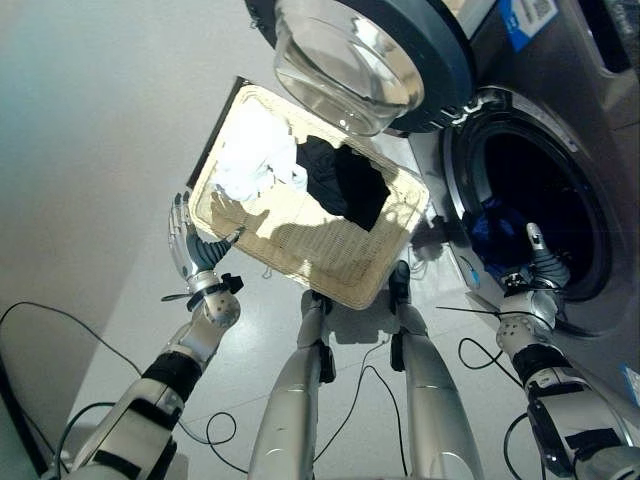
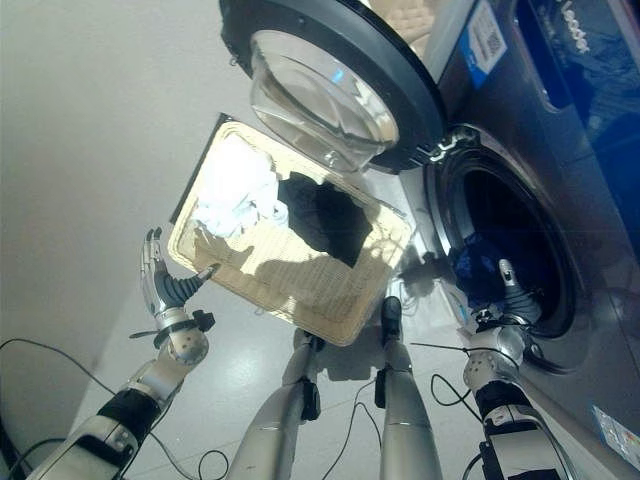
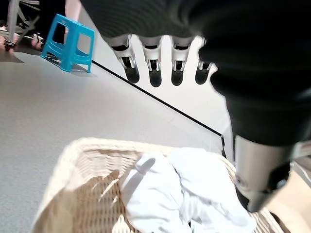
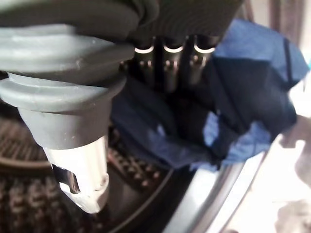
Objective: Put the clothes into the washing machine.
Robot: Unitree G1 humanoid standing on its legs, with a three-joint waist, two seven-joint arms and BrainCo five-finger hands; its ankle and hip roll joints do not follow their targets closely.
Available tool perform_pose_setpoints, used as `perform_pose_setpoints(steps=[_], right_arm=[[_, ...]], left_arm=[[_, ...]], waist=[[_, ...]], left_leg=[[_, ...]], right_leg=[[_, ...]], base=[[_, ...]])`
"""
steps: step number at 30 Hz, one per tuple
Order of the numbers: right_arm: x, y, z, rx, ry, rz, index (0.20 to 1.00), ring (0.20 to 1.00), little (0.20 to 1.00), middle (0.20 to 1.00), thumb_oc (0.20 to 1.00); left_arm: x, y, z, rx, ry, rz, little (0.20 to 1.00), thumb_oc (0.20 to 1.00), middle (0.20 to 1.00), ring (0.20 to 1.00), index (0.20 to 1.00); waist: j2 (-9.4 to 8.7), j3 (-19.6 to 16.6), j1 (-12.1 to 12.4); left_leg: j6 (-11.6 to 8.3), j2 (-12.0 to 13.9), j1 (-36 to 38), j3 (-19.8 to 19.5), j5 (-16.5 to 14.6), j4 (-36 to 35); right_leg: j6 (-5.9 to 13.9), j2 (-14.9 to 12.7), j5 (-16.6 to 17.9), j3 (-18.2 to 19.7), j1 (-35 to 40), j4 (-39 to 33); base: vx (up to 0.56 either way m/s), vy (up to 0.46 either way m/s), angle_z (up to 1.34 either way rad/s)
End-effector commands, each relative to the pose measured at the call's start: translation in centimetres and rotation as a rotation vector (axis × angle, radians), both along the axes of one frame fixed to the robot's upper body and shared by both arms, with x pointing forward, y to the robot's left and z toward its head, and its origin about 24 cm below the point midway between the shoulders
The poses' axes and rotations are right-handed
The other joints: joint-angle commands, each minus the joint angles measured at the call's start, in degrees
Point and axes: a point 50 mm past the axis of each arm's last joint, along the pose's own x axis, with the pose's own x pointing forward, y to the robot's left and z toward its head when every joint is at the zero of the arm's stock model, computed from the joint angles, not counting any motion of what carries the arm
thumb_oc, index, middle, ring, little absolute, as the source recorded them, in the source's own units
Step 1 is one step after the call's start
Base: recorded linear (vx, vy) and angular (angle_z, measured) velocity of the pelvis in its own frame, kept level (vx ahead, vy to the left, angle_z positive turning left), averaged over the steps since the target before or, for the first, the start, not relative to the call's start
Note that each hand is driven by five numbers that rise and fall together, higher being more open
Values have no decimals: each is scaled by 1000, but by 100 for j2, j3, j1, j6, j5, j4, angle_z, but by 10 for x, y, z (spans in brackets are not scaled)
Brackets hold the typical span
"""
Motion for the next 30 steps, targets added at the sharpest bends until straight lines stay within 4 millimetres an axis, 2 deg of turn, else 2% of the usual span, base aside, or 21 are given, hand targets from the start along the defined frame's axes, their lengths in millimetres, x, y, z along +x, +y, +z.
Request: perform_pose_setpoints(steps=[1,3,8,13,22,30], right_arm=[[-1,8,5,-171,24,115,1000,1000,1000,1000,1000],[0,19,0,-217,59,195,1000,1000,1000,1000,1000],[0,27,-6,-212,67,257,1000,1000,1000,1000,1000],[3,53,-13,-211,81,367,1000,1000,1000,1000,1000],[2,70,-18,-219,100,446,1000,1000,1000,1000,1000],[3,81,-19,-232,107,521,1000,1000,1000,1000,1000]], left_arm=[[3,22,10,57,-12,108,1000,1000,1000,1000,1000],[9,26,16,83,9,147,1000,1000,1000,1000,1000],[17,34,22,108,73,188,1000,1000,1000,1000,1000],[33,48,27,146,328,243,1000,1000,1000,1000,1000],[38,67,33,144,486,312,1000,1000,1000,1000,1000],[33,83,35,143,569,393,1000,1000,1000,1000,1000]], waist=[[-385,-87,80],[-462,-87,6],[-544,-87,-70],[-664,-87,-277],[-712,-87,-483],[-768,-87,-559]], left_leg=[[-422,-265,-203,-84,-601,716],[-425,-267,-283,-29,-640,836],[-423,-271,-346,23,-678,920],[-431,-275,-521,213,-783,1175],[-412,-279,-807,447,-873,1426],[-400,-278,-1041,544,-961,1616]], right_leg=[[290,298,479,-79,1,-527],[293,295,487,-29,-73,-498],[297,301,487,14,-137,-464],[301,299,487,98,-324,-377],[295,308,506,221,-614,-305],[302,292,539,255,-845,-272]], base=[[-3,99,-19],[-6,128,-25],[-1,80,-11],[-5,142,-5],[0,101,-4],[-14,65,0]])
